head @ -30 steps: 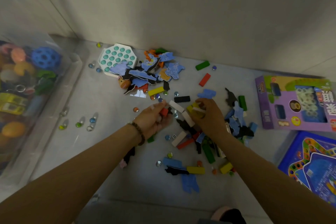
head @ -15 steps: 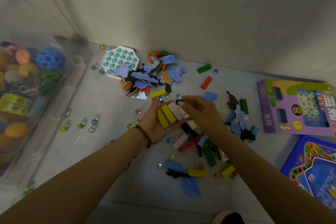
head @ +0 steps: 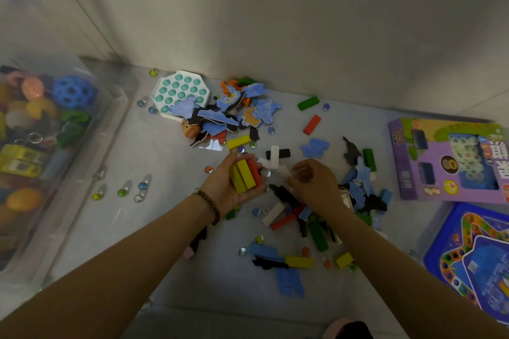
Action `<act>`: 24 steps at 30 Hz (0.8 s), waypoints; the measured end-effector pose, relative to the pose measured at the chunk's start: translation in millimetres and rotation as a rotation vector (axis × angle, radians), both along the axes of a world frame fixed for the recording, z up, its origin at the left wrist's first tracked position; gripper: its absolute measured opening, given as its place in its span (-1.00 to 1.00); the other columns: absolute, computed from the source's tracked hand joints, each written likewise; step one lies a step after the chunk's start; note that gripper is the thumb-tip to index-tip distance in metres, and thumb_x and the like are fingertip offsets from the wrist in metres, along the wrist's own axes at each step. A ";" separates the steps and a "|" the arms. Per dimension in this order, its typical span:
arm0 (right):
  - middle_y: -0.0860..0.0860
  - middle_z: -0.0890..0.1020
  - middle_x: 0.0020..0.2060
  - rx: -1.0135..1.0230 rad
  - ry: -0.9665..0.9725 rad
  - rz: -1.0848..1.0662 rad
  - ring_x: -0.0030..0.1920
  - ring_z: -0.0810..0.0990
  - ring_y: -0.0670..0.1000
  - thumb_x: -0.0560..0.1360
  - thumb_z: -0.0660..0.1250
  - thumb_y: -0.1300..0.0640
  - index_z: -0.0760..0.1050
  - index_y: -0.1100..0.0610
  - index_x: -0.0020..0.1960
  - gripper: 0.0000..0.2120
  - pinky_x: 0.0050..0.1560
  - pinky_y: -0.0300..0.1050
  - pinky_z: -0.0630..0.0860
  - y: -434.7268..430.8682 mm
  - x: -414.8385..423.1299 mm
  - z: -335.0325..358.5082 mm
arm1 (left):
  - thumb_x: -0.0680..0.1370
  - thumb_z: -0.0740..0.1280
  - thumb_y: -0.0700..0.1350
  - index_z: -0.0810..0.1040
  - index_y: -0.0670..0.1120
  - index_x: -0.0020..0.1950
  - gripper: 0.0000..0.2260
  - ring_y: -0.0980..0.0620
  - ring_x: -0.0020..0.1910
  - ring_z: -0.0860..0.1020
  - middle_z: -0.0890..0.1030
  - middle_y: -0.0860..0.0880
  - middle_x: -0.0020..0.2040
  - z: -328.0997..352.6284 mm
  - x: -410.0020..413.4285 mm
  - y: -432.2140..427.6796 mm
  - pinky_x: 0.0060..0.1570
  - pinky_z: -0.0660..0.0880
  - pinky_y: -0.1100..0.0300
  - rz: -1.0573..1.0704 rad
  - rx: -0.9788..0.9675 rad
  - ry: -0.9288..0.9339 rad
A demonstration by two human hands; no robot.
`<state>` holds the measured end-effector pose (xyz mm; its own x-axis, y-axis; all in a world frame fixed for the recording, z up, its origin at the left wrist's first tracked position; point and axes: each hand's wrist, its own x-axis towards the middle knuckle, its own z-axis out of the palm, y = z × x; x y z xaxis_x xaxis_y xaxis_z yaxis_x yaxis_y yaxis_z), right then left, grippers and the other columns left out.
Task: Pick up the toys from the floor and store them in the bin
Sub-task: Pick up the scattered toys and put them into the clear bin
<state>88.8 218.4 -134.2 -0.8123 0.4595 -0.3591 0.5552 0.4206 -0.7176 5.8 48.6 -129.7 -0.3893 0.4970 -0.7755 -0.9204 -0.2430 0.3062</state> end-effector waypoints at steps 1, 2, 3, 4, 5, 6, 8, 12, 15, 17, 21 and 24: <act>-0.02 0.59 -0.22 -0.073 0.056 -0.014 -0.19 0.58 -0.03 0.40 0.45 0.13 0.48 0.10 -0.05 -0.81 -0.20 -0.32 0.48 -2.7 -2.9 5.6 | 0.57 0.15 0.14 0.58 -0.08 -0.05 -0.65 -0.07 -0.25 0.67 0.68 -0.11 -0.22 0.3 -0.2 0.1 -0.27 0.63 -0.01 -0.001 0.014 -0.009; -0.07 0.59 -0.25 -0.131 0.098 0.019 -0.22 0.58 -0.10 0.39 0.47 0.13 0.47 0.05 -0.08 -0.80 -0.22 -0.38 0.49 -6.4 -6.6 10.9 | 0.57 0.13 0.16 0.58 -0.08 -0.04 -0.63 -0.07 -0.24 0.67 0.68 -0.12 -0.21 0.4 0.0 0.9 -0.24 0.63 -0.01 -0.006 0.019 -0.016; -0.11 0.59 -0.25 -0.185 0.119 0.077 -0.24 0.57 -0.18 0.38 0.48 0.10 0.46 0.00 -0.10 -0.79 -0.23 -0.41 0.50 -11.2 -11.2 15.8 | 0.58 0.11 0.18 0.57 -0.08 -0.02 -0.61 -0.08 -0.19 0.66 0.67 -0.14 -0.15 0.5 0.5 2.4 -0.20 0.62 -0.02 -0.012 0.018 -0.018; -0.14 0.59 -0.23 -0.222 0.124 0.125 -0.25 0.56 -0.23 0.38 0.47 0.07 0.45 -0.04 -0.12 -0.79 -0.22 -0.44 0.50 -15.4 -16.0 18.8 | 0.58 0.08 0.19 0.56 -0.08 0.00 -0.59 -0.10 -0.14 0.64 0.65 -0.15 -0.09 0.8 1.1 4.1 -0.18 0.62 -0.04 -0.016 0.018 -0.018; -0.16 0.59 -0.21 -0.234 0.131 0.140 -0.23 0.55 -0.23 0.38 0.47 0.05 0.46 -0.06 -0.12 -0.81 -0.20 -0.47 0.48 -18.0 -20.6 20.5 | 0.58 0.06 0.20 0.55 -0.07 0.01 -0.58 -0.11 -0.12 0.62 0.64 -0.15 -0.06 1.1 1.7 5.0 -0.16 0.61 -0.04 -0.022 0.021 -0.015; -0.14 0.58 -0.17 -0.216 0.152 0.123 -0.18 0.54 -0.21 0.39 0.46 0.04 0.47 -0.04 -0.12 -0.83 -0.17 -0.48 0.46 -17.9 -25.5 20.0 | 0.59 0.05 0.20 0.54 -0.07 0.01 -0.58 -0.11 -0.11 0.62 0.63 -0.15 -0.06 1.7 1.9 5.4 -0.15 0.60 -0.03 -0.026 0.029 -0.012; -0.04 0.57 -0.04 -0.098 0.169 0.062 -0.01 0.51 -0.09 0.40 0.45 0.07 0.51 0.03 -0.04 -0.82 -0.01 -0.39 0.42 -10.9 -35.7 15.1 | 0.58 0.09 0.18 0.54 -0.09 0.00 -0.61 -0.14 -0.13 0.63 0.65 -0.18 -0.08 4.0 0.0 3.4 -0.15 0.61 -0.02 -0.006 0.043 -0.028; 0.10 0.48 0.21 0.024 0.052 0.112 0.27 0.39 0.07 0.38 0.47 0.04 0.49 0.12 0.19 -0.57 0.32 -0.04 0.30 -3.6 -48.7 -0.4 | 0.55 0.20 0.12 0.53 -0.09 0.13 -0.66 -0.16 0.11 0.57 0.57 -0.19 0.14 5.2 -8.5 -3.7 -0.37 0.63 0.07 0.044 -0.041 -0.056; 0.13 0.39 0.24 0.071 0.005 0.216 0.32 0.30 0.11 0.37 0.48 0.07 0.54 0.09 0.16 -0.62 0.31 -0.08 0.22 -11.2 -54.2 -10.2 | 0.54 0.23 0.08 0.54 -0.10 0.14 -0.68 -0.10 0.06 0.58 0.58 -0.14 0.11 5.2 -8.9 -5.6 -0.37 0.62 0.11 0.044 -0.046 -0.038; 0.14 0.36 0.23 0.117 -0.025 0.274 0.31 0.28 0.14 0.36 0.49 0.09 0.56 0.11 0.12 -0.64 0.29 -0.05 0.26 -14.1 -55.0 -14.0 | 0.54 0.25 0.06 0.55 -0.09 0.08 -0.73 -0.04 -0.07 0.61 0.61 -0.11 -0.01 5.9 -8.3 -7.0 -0.38 0.61 0.14 0.035 -0.057 -0.013; 0.12 0.37 0.13 0.180 -0.011 0.265 0.21 0.30 0.10 0.36 0.49 0.10 0.56 0.14 0.05 -0.70 0.06 -0.23 0.24 -15.4 -49.4 -17.4 | 0.54 0.26 0.02 0.56 -0.10 0.02 -0.78 -0.03 -0.18 0.64 0.64 -0.12 -0.11 5.7 -10.1 -11.7 -0.42 0.59 0.16 0.044 -0.087 -0.024; 0.12 0.41 0.09 0.229 0.025 0.264 0.14 0.37 0.08 0.38 0.47 0.09 0.56 0.14 0.04 -0.73 -0.02 -0.26 0.29 -14.8 -44.5 -18.6 | 0.55 0.27 0.01 0.53 -0.13 0.06 -0.76 -0.02 -0.29 0.67 0.69 -0.11 -0.24 5.7 -11.9 -15.2 -0.44 0.58 0.16 0.056 -0.080 -0.033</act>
<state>44.2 203.6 -152.8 -0.9213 0.2985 -0.2494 0.3889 0.6987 -0.6005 -6.1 33.3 -124.0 -0.3879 0.4110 -0.8250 -0.9161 -0.2701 0.2962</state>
